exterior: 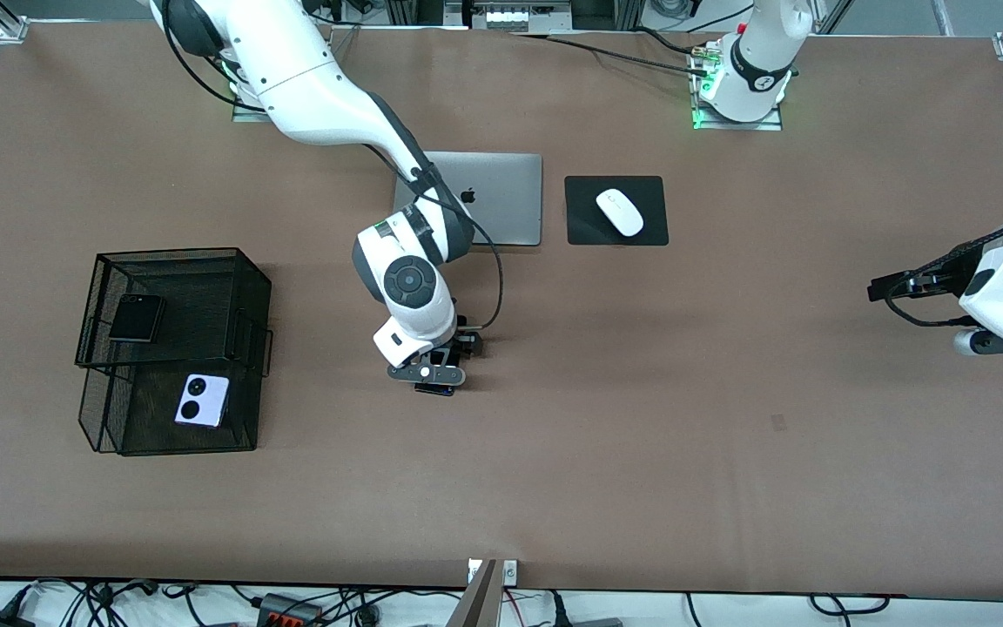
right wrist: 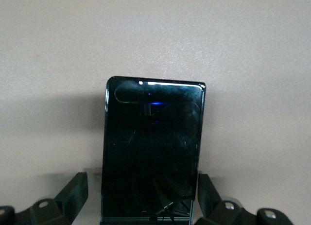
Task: Place phones with both arms
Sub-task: 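Grasp the tall smartphone with the right gripper while the left gripper withdraws, then carry the tall smartphone to the mesh basket with the right gripper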
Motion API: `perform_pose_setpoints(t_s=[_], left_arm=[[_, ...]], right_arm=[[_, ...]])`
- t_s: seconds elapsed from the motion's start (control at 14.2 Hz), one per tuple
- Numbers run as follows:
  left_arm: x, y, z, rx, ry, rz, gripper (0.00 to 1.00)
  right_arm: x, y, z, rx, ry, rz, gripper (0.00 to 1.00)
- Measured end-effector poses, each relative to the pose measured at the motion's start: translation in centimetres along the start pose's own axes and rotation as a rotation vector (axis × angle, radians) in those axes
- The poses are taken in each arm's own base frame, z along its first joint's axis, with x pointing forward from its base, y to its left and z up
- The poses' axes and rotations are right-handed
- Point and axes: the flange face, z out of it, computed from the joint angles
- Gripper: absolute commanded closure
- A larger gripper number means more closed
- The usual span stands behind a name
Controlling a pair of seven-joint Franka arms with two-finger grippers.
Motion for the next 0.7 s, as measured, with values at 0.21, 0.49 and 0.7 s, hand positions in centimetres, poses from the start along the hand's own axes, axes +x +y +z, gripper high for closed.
perform_pose_setpoints(t_s=[0.21, 0.49, 0.7], left_arm=[[-0.2, 0.0, -0.4, -0.001, 0.008, 0.000, 0.00], [-1.3, 0.0, -2.3, -0.005, 0.030, 0.004, 0.00], [-1.4, 0.0, -2.5, -0.005, 0.031, 0.005, 0.00]], right_arm=[[0.1, 0.2, -0.1, -0.006, -0.003, 0.002, 0.00], [0.1, 0.2, -0.1, -0.010, -0.009, 0.002, 0.00], [0.1, 0.2, -0.1, -0.010, -0.010, 0.002, 0.22]])
